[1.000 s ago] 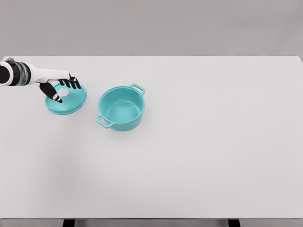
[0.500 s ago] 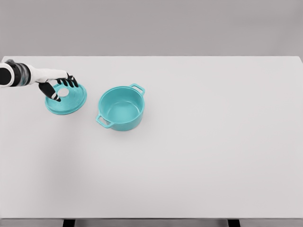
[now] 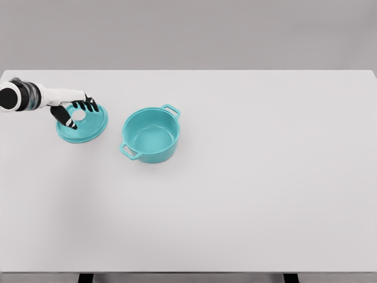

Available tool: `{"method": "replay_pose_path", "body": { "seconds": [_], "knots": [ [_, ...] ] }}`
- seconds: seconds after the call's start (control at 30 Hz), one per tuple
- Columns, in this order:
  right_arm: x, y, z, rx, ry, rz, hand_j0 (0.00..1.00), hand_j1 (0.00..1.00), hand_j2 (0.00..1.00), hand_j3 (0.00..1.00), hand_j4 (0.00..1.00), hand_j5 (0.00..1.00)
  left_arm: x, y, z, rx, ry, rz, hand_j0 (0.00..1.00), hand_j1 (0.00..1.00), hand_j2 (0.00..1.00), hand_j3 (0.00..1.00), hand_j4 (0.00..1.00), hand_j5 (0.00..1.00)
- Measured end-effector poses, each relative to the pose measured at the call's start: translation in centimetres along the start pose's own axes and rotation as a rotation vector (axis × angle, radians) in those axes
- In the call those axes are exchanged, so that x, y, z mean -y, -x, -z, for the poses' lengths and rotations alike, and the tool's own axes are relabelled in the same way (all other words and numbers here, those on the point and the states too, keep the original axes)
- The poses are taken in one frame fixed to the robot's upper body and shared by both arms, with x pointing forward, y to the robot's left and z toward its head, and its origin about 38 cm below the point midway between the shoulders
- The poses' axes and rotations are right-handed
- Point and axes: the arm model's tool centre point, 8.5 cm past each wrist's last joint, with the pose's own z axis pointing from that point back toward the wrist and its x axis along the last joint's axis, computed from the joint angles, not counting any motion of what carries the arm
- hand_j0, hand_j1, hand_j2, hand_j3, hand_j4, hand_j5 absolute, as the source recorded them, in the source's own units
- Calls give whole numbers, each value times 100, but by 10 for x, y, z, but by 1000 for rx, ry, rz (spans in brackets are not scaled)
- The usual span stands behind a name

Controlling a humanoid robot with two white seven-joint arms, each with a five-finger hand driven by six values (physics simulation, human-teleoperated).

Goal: Cover the pot with left arm

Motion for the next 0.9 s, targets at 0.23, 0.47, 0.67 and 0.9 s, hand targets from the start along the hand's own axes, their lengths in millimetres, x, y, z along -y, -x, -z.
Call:
{"method": "replay_pose_path", "body": {
  "seconds": [0.23, 0.47, 0.67, 0.9],
  "knots": [
    [0, 0, 0, 0, 0, 0, 100, 100, 100, 100, 100, 100, 1, 0, 1, -1, 1, -1, 78, 78, 78, 78, 78, 78],
    [0, 0, 0, 0, 0, 0, 100, 100, 100, 100, 100, 100, 2, 0, 1, 0, -2, -1, 67, 67, 67, 67, 67, 67],
    [0, 0, 0, 0, 1, 0, 100, 100, 100, 100, 100, 100, 2, 0, 1, 0, -3, -1, 57, 57, 57, 57, 57, 57],
    [0, 0, 0, 0, 0, 0, 100, 100, 100, 100, 100, 100, 0, -1, 1, 2, -6, 0, 54, 54, 54, 54, 54, 54]
  ]
}}
